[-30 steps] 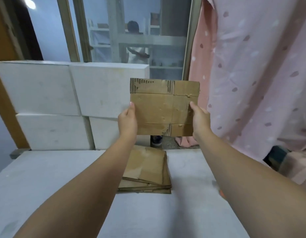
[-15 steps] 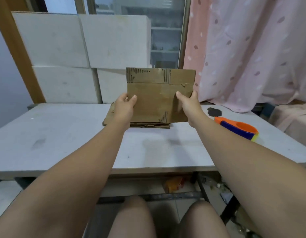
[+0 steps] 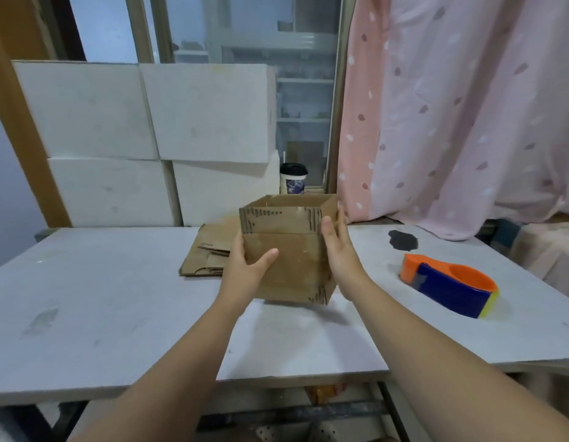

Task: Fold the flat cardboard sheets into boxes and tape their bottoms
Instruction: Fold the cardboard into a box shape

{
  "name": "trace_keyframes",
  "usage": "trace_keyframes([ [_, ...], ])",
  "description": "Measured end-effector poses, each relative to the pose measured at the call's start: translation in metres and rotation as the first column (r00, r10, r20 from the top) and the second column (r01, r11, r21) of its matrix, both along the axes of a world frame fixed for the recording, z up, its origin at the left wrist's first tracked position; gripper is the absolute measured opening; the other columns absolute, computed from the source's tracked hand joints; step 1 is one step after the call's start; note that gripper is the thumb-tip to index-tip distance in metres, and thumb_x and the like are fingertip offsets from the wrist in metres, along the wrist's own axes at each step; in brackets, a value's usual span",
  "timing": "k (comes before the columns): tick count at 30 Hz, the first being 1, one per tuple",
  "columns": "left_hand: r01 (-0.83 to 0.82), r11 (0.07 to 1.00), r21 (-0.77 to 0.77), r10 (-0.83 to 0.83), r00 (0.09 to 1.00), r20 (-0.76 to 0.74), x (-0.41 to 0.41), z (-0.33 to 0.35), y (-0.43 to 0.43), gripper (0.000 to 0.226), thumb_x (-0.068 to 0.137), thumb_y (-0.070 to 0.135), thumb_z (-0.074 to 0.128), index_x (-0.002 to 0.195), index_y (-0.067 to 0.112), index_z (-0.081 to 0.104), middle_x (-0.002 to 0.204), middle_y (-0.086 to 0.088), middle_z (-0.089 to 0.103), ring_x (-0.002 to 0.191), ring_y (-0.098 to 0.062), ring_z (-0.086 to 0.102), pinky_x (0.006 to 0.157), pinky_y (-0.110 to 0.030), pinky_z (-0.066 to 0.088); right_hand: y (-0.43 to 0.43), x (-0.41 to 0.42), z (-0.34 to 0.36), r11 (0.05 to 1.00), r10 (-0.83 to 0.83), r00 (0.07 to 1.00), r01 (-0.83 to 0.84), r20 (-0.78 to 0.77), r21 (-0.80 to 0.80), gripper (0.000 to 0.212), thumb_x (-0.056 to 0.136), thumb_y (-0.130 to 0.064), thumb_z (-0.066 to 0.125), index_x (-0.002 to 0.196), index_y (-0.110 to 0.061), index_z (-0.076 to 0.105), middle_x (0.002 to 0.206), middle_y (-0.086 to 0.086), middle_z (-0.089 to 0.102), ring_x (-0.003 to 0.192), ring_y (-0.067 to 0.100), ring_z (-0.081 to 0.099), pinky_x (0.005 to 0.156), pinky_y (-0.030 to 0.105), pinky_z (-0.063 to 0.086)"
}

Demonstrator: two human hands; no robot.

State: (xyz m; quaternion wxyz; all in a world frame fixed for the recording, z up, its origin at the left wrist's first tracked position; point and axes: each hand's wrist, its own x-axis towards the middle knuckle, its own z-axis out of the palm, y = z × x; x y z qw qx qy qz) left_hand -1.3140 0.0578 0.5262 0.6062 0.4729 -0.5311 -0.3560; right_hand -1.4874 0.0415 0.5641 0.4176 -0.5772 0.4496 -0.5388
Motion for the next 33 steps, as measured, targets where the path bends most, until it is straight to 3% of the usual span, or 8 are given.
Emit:
trace_keyframes([
  [4,-0.021,0.999,0.036,0.024,0.996,-0.088,-0.010,-0.008,-0.003,0.081,0.074,0.065,0.059,0.142,0.027,0.035,0.141,0.008,0.047,0.131,-0.011,0.042,0.108,-0.041,0.036,-0.007,-0.004,-0.017,0.997,0.044,0.999,-0.044,-0.010,-0.056,0.110,0.056,-0.094,0.043,0.150,-0.046,0.010,0.150,-0.025,0.029,0.136,0.001,0.032,0.115,0.032,0.028],
  [8,-0.053,0.984,-0.172,0.053,0.999,-0.005,-0.021,-0.004,0.008,0.055,0.088,0.054,0.049,0.139,0.044,0.032,0.133,0.033,0.045,0.125,0.010,0.040,0.095,-0.008,0.037,-0.007,-0.011,-0.030,0.986,0.049,0.999,-0.048,0.000,-0.162,0.085,0.064,-0.084,0.055,0.137,-0.062,0.018,0.146,-0.031,0.033,0.132,-0.008,0.035,0.114,0.031,0.032],
  [13,-0.026,0.961,-0.274,0.091,0.970,0.226,-0.020,0.000,0.013,0.055,0.085,0.060,0.043,0.136,0.043,0.041,0.143,0.022,0.039,0.134,0.003,0.032,0.107,-0.028,0.032,-0.006,-0.016,-0.030,0.985,0.084,0.996,-0.081,0.008,-0.154,0.059,0.070,-0.079,0.051,0.124,-0.059,0.045,0.145,-0.010,0.044,0.133,0.006,0.041,0.114,0.042,0.031],
  [18,-0.033,0.972,-0.233,0.105,0.946,0.305,-0.016,-0.002,0.013,0.051,0.081,0.067,0.035,0.122,0.041,0.051,0.146,0.024,0.032,0.139,0.009,0.012,0.111,-0.025,0.016,-0.004,-0.016,-0.025,0.986,0.140,0.990,-0.140,-0.016,-0.086,0.086,0.054,-0.098,0.040,0.120,-0.046,0.057,0.132,-0.006,0.058,0.124,0.012,0.051,0.110,0.042,0.037],
  [20,-0.056,0.971,-0.231,0.114,0.961,0.250,-0.018,-0.002,0.014,0.043,0.083,0.064,0.035,0.101,0.033,0.061,0.143,0.026,0.036,0.139,0.005,0.017,0.112,-0.025,0.019,-0.004,-0.017,-0.027,0.990,0.116,0.993,-0.116,-0.004,-0.083,0.093,0.053,-0.097,0.042,0.118,-0.035,0.062,0.126,-0.004,0.063,0.120,0.013,0.056,0.106,0.038,0.042],
  [22,-0.089,0.976,-0.201,0.132,0.968,0.214,-0.020,-0.004,0.015,0.054,0.087,0.060,0.036,0.111,0.022,0.065,0.138,0.028,0.044,0.138,-0.010,0.031,0.109,-0.034,0.033,-0.004,-0.017,-0.029,0.995,0.075,0.997,-0.074,0.013,-0.071,0.085,0.060,-0.091,0.045,0.110,-0.026,0.066,0.112,-0.003,0.069,0.110,0.013,0.062,0.096,0.031,0.047],
  [27,-0.261,0.941,-0.213,0.309,0.923,0.232,-0.027,-0.002,0.013,0.043,0.089,0.046,0.040,0.092,0.007,0.056,0.106,-0.028,0.056,0.106,-0.045,0.049,0.086,-0.054,0.043,-0.004,-0.013,-0.035,0.997,0.043,0.996,-0.037,0.078,-0.071,0.054,0.079,-0.063,0.050,0.097,-0.015,0.066,0.097,0.004,0.070,0.092,0.007,0.063,0.079,0.021,0.048],
  [33,-0.217,0.956,-0.197,0.233,0.971,0.057,-0.033,0.000,0.013,0.027,0.089,0.026,0.049,0.063,0.031,0.050,0.084,-0.005,0.059,0.104,-0.042,0.048,0.070,-0.042,0.045,-0.004,-0.007,-0.040,0.996,-0.002,0.979,0.020,0.204,-0.087,0.034,0.081,-0.046,0.054,0.114,-0.041,0.049,0.104,-0.002,0.063,0.090,0.003,0.062,0.077,0.018,0.048],
])
